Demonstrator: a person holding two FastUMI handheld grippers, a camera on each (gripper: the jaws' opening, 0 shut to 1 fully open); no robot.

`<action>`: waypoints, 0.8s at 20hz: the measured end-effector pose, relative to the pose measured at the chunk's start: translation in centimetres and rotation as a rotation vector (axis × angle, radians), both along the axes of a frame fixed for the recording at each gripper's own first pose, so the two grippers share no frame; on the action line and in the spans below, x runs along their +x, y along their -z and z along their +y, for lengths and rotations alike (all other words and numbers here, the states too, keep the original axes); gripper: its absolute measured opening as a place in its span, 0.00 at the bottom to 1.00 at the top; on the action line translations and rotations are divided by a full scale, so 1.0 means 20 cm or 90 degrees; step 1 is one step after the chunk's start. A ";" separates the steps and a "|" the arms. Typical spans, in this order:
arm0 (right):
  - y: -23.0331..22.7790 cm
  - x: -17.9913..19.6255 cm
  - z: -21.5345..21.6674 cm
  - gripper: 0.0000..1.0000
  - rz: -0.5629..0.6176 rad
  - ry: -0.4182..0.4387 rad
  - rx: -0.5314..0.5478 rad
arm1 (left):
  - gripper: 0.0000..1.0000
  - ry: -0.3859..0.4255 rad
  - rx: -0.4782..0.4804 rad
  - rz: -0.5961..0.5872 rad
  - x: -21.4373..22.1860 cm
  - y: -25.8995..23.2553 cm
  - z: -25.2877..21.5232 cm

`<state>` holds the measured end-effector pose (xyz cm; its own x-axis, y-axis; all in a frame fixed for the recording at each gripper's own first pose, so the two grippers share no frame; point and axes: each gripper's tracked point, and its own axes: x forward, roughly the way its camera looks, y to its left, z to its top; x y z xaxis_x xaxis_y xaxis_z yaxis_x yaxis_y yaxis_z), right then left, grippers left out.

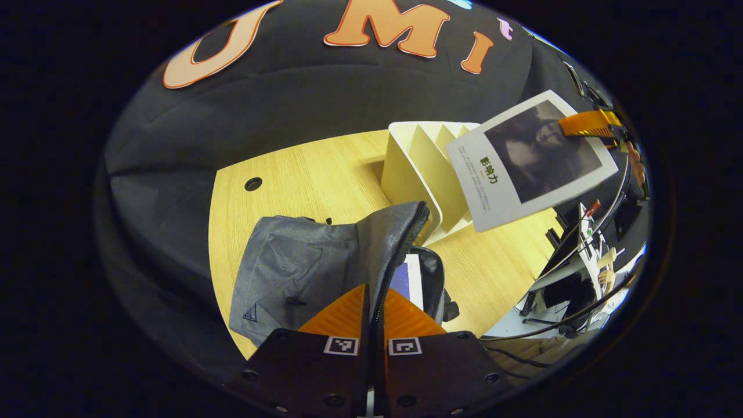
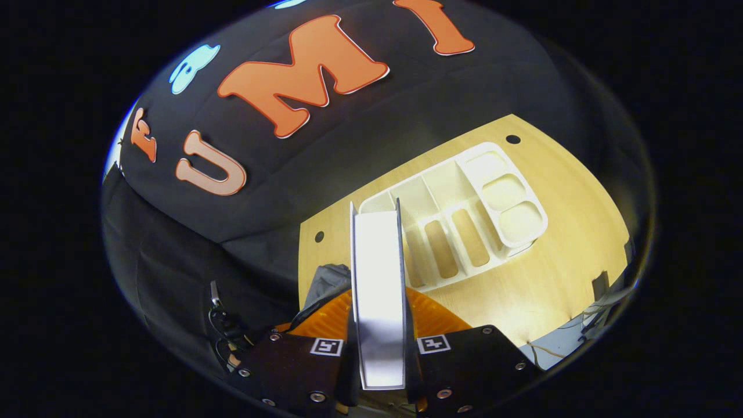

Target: Open the schoolbag, grab two books from the bookshelf and put them into the schoolbag.

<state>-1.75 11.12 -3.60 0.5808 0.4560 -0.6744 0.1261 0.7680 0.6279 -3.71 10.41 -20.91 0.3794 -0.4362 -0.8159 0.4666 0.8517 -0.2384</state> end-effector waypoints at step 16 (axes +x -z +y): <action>0.38 -0.29 0.54 0.31 0.061 0.021 0.166 | 0.05 0.004 -0.029 -0.044 0.14 -0.21 0.17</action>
